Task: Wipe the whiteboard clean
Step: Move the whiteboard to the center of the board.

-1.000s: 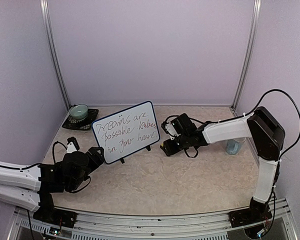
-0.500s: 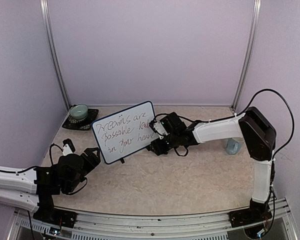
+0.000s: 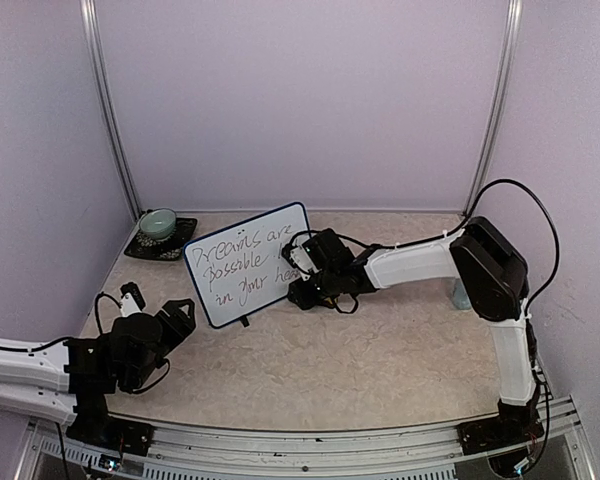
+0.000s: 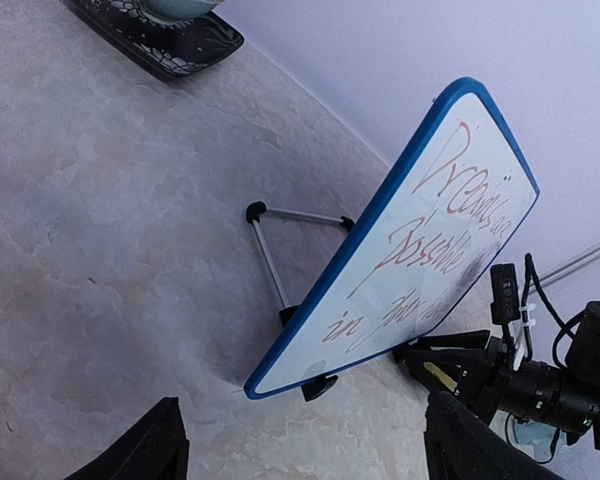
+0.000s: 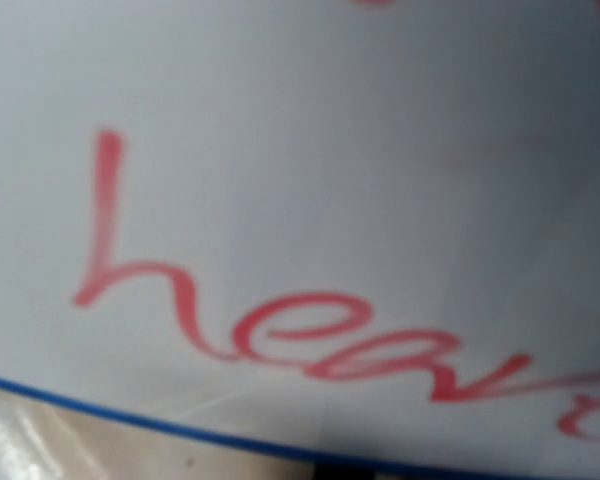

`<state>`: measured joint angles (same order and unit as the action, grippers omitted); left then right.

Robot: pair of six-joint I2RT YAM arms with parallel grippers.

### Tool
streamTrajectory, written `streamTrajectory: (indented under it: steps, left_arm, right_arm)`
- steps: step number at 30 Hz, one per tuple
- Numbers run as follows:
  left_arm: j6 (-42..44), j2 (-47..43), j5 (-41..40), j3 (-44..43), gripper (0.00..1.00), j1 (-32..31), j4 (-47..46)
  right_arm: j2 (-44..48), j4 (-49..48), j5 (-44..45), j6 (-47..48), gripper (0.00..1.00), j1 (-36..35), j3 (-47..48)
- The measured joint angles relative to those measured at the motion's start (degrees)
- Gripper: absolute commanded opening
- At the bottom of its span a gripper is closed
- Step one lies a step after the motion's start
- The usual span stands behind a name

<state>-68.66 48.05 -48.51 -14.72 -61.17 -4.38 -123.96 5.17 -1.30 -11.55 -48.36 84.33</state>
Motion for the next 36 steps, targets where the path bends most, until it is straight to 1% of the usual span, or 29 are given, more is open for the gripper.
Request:
streamTrajectory:
  steps: [5,8,11,13,15,26,36]
  left_arm:
    - [-0.5,-1.4,-0.1,0.4,0.79,0.0,0.5]
    - [-0.6,-2.0,-0.3,0.6,0.79,0.0,0.8]
    - [-1.0,-2.3,-0.5,0.9,0.79,0.0,1.1]
    - [-1.1,-2.3,-0.5,1.0,0.79,0.0,1.1]
    - [-1.3,-2.3,-0.7,1.1,0.79,0.0,1.1]
    - [-1.6,-2.3,-1.1,1.2,0.79,0.0,1.4]
    - [-1.6,-2.3,-1.2,1.2,0.79,0.0,1.4]
  right_arm:
    - [-2.0,0.0,0.1,-0.1,0.3,0.0,1.3]
    - [-2.1,0.0,0.4,-0.1,0.2,0.0,1.4]
    - [-2.4,0.1,1.3,-0.2,0.13,0.1,1.6]
    - [-2.6,0.2,1.6,-0.1,0.05,0.1,2.0]
    - [-2.8,0.3,1.8,-0.2,0.0,0.1,2.4]
    - [-2.5,-0.6,4.2,-2.0,0.0,0.3,1.5]
    - [3.4,-2.0,5.8,-3.1,0.0,5.0,-7.3]
